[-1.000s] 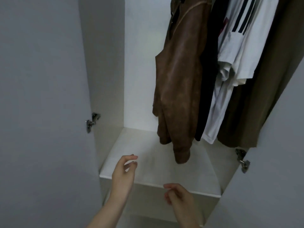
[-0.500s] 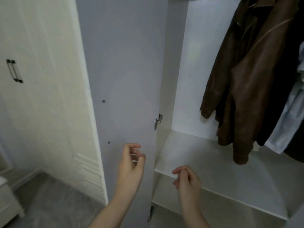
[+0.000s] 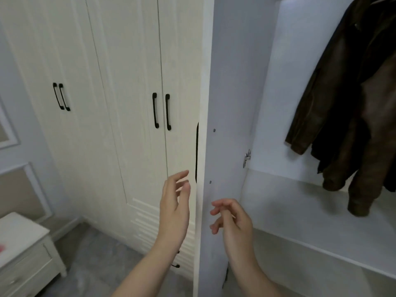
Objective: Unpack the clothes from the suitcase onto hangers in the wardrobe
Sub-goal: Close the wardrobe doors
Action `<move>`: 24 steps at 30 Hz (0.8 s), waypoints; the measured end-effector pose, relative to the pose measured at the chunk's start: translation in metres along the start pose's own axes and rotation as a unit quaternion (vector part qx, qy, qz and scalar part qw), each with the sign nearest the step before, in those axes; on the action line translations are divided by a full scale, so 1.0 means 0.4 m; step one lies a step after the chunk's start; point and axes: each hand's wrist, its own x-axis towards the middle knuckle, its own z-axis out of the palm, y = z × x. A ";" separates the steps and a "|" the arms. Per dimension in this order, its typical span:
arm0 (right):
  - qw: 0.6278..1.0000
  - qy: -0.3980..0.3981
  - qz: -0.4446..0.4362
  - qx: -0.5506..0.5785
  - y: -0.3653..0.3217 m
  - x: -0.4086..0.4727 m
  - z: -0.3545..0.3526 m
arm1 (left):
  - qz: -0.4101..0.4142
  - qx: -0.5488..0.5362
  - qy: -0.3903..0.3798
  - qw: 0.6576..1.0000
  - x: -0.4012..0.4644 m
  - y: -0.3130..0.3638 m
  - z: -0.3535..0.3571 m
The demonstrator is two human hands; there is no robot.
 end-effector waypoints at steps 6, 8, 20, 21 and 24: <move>0.999 0.041 0.018 -0.019 -0.002 -0.030 -0.038 | -0.055 -0.127 -0.139 0.981 0.124 0.066 0.026; 0.998 0.049 0.020 -0.021 -0.003 -0.039 -0.049 | -0.061 -0.139 -0.108 0.983 0.113 0.065 0.053; 0.987 0.153 -0.042 -0.039 -0.046 -0.063 -0.178 | -0.071 -0.217 -0.116 0.967 -0.055 0.146 0.238; 0.983 0.171 -0.045 -0.043 -0.052 -0.062 -0.202 | -0.060 -0.219 -0.134 0.965 -0.074 0.157 0.268; 0.973 0.218 -0.040 -0.067 -0.063 -0.053 -0.266 | -0.036 -0.215 -0.187 0.958 -0.108 0.170 0.352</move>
